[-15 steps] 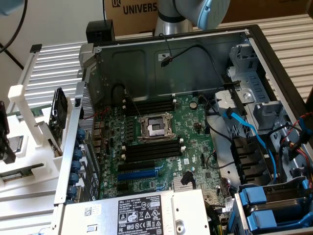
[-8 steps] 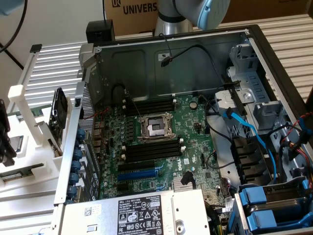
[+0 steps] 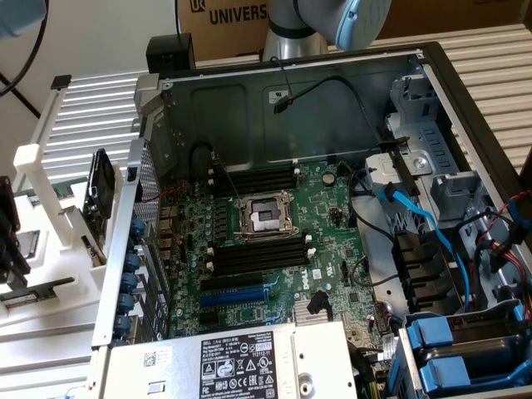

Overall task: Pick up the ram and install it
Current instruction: 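Pick up the ram and move it above insertion slot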

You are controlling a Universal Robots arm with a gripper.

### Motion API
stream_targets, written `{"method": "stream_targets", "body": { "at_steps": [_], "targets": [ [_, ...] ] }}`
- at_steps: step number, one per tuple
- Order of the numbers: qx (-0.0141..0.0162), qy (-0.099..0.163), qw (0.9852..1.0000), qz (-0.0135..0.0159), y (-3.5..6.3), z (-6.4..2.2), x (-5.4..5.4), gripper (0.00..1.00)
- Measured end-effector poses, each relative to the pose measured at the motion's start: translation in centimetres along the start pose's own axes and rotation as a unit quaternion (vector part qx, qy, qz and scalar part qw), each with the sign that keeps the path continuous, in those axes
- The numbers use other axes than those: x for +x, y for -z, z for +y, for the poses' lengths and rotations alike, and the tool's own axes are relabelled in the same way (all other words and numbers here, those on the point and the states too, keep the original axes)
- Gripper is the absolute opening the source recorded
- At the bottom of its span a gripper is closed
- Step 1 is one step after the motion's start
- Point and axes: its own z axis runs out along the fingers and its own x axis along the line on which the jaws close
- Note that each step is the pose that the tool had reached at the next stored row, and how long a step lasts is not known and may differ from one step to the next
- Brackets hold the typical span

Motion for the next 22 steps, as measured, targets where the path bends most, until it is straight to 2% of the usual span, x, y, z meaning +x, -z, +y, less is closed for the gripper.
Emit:
{"method": "stream_targets", "body": {
  "at_steps": [3, 12, 22],
  "targets": [
    [-0.0001, 0.000, 1.0000, 0.0034, -0.17, -0.01, 0.0, 0.25],
    [-0.0001, 0.000, 1.0000, 0.0035, -1.75, 0.01, 0.1, 0.25],
    [-0.0012, 0.000, 1.0000, 0.0037, -1.83, -0.25, 0.1, 0.25]
  ]
}}
